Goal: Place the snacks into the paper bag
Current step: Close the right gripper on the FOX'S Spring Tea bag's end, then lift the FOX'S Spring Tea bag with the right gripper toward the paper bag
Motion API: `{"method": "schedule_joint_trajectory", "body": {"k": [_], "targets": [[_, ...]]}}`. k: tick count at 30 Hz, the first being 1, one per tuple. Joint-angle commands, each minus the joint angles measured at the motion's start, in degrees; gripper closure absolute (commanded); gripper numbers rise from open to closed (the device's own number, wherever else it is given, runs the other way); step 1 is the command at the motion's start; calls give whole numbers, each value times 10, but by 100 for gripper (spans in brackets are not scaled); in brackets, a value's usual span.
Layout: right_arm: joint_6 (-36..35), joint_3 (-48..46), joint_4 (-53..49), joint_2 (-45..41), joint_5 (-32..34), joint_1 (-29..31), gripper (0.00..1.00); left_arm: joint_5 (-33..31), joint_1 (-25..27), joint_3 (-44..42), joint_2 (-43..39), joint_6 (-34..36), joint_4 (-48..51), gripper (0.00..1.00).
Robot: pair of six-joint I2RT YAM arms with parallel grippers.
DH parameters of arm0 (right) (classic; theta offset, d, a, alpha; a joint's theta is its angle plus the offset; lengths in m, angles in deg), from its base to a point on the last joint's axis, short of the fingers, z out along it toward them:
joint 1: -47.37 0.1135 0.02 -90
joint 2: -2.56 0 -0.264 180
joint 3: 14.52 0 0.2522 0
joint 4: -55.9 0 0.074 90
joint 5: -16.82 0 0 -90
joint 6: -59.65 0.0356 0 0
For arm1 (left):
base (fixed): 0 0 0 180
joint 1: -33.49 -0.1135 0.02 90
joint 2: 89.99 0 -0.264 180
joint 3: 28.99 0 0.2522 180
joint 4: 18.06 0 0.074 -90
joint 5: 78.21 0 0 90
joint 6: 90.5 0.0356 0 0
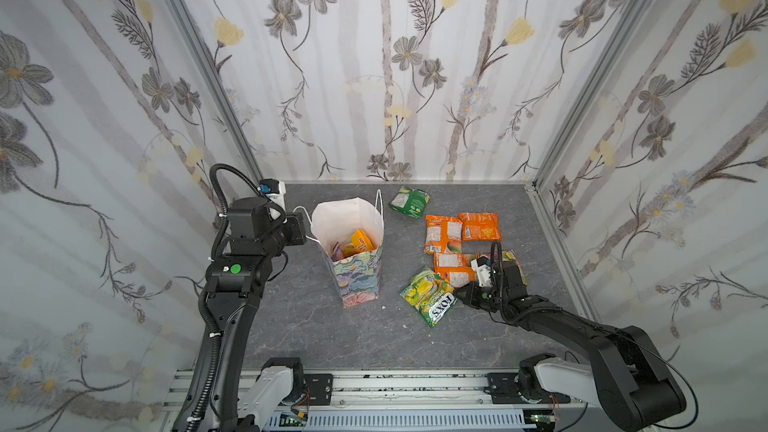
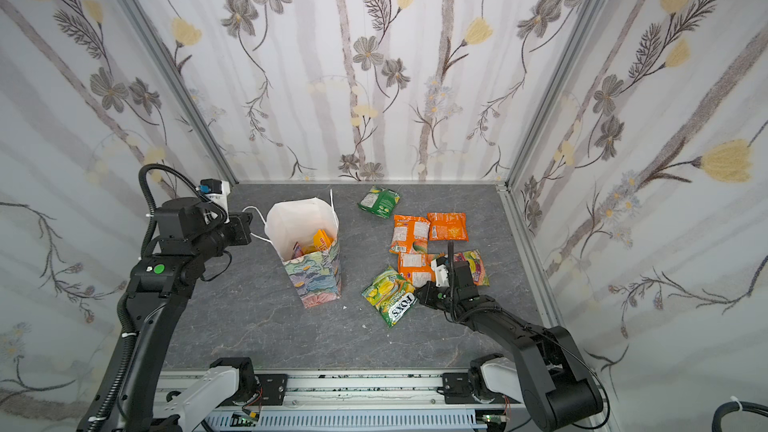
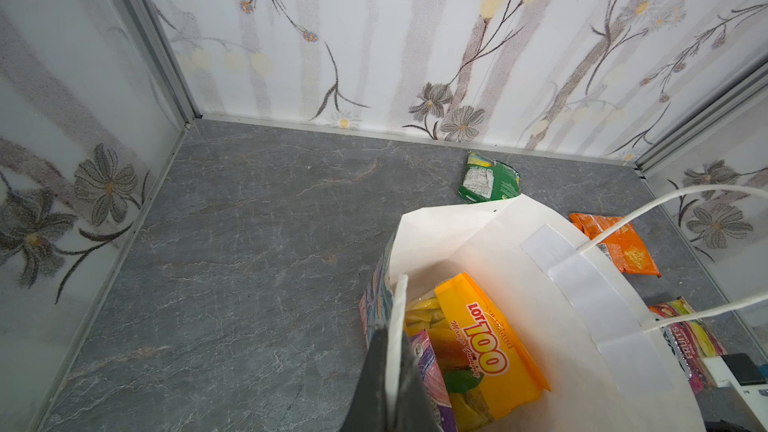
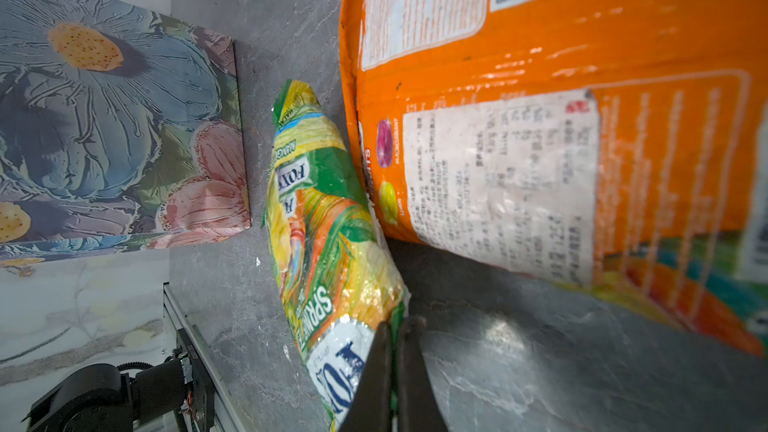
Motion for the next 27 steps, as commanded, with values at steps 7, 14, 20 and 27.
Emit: {"method": "schedule_joint_trajectory", "body": {"k": [7, 14, 20, 27], "targets": [[-20, 42, -6, -34, -36, 1, 100, 2, 0, 7, -2, 5, -8, 97], [-37, 90, -2, -38, -68, 16, 100, 1, 0, 6, -1, 5, -9, 97], [-55, 125, 12, -41, -89, 34, 100, 4, 0, 10, 3, 5, -7, 98], [-65, 158, 23, -35, -97, 57, 100, 1, 0, 3, -5, 5, -8, 98]]}}
